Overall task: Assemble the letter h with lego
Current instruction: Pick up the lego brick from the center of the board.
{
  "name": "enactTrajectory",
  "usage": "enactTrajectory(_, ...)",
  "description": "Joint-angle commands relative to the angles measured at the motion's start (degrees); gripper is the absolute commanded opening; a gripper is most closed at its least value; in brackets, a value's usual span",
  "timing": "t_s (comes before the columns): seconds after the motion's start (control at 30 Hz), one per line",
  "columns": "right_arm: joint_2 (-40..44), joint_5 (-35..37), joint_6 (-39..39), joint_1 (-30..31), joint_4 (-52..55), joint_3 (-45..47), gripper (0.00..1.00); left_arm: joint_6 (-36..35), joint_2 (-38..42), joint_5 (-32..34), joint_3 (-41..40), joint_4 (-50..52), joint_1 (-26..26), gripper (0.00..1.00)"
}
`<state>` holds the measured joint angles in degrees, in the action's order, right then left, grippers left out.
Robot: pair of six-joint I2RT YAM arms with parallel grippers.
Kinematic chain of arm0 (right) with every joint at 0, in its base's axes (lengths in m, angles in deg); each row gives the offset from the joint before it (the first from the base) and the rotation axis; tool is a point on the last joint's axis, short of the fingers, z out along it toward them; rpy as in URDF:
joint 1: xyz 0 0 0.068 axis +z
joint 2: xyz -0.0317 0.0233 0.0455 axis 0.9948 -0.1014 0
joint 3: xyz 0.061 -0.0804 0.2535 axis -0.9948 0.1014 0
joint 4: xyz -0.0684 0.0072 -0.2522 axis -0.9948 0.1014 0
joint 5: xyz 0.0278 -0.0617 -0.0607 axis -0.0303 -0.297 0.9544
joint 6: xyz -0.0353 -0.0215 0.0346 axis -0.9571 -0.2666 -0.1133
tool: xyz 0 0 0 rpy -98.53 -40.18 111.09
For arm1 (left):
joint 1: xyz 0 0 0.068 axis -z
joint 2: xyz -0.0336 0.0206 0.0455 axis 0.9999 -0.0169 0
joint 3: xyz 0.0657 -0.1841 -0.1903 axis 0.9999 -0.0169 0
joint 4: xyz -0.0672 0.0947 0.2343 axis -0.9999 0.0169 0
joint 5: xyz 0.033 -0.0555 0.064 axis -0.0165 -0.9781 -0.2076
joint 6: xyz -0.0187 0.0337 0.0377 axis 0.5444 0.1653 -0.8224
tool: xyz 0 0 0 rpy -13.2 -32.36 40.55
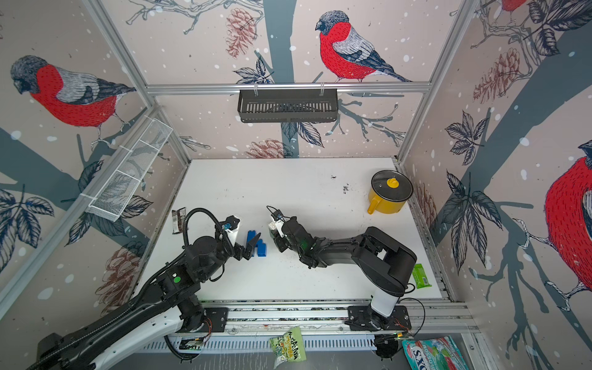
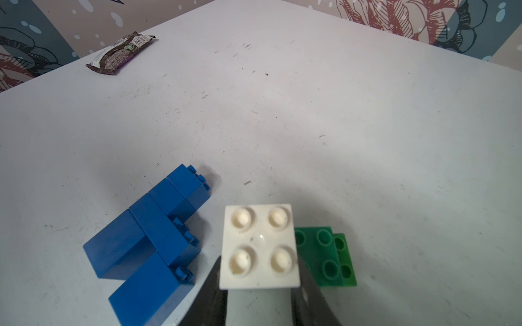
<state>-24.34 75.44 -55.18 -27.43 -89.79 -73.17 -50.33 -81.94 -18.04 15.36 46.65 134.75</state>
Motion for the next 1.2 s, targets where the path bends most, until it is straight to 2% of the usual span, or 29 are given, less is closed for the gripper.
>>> enactTrajectory(0.0,0.7,0.9,0.2,0.2,-1.9,0.4,0.31,-0.8,0.0,-0.6,-0.1,-2.1,0.1,0.98)
enactTrajectory(0.37,3.1,2.8,1.5,0.3,-0.4,0.9,0.28,-0.9,0.0,-0.6,-0.1,-2.1,0.1,0.98)
enactTrajectory(0.8,11.7,7.8,7.2,1.4,7.6,4.2,0.18,-0.9,0.0,-0.7,-0.1,-2.3,0.1,0.98)
enactTrajectory(1.0,16.1,12.1,11.8,2.8,17.6,3.8,0.11,-0.9,-0.2,-0.9,-0.1,-2.3,0.1,0.98)
enactTrajectory(1.17,19.9,13.6,19.0,2.9,30.1,2.2,0.09,-0.8,-0.2,-1.0,-0.1,-2.4,0.1,0.98)
